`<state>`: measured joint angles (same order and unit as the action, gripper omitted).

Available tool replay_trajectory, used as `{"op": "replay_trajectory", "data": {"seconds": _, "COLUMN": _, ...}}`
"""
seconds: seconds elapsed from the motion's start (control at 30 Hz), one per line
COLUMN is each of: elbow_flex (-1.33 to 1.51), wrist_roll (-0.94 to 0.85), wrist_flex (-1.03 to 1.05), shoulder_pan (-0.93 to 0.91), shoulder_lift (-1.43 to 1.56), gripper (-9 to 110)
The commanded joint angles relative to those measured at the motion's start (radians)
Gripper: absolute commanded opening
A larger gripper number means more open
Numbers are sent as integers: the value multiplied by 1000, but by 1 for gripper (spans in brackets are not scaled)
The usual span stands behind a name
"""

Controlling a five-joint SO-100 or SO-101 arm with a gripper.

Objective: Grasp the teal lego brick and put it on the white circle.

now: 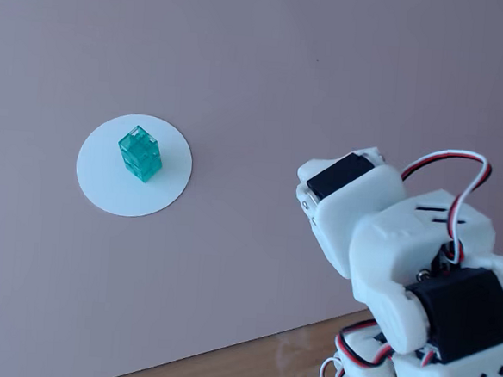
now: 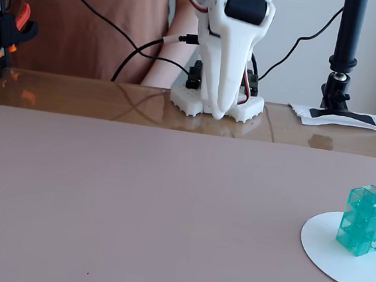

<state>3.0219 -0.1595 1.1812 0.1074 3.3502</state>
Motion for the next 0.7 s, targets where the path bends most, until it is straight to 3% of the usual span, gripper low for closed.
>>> {"op": "replay_trajectory", "data": {"seconds": 0.0, "elbow_flex": 12, "wrist_roll": 6, "wrist_flex": -14, "shoulder_pan": -15, "shoulder_lift": 8, "gripper": 0}}
{"op": "replay_trajectory", "data": {"seconds": 0.67, "elbow_flex": 34, "wrist_roll": 8, "wrist_flex": -25, "shoulder_pan": -23, "shoulder_lift": 8, "gripper": 0}}
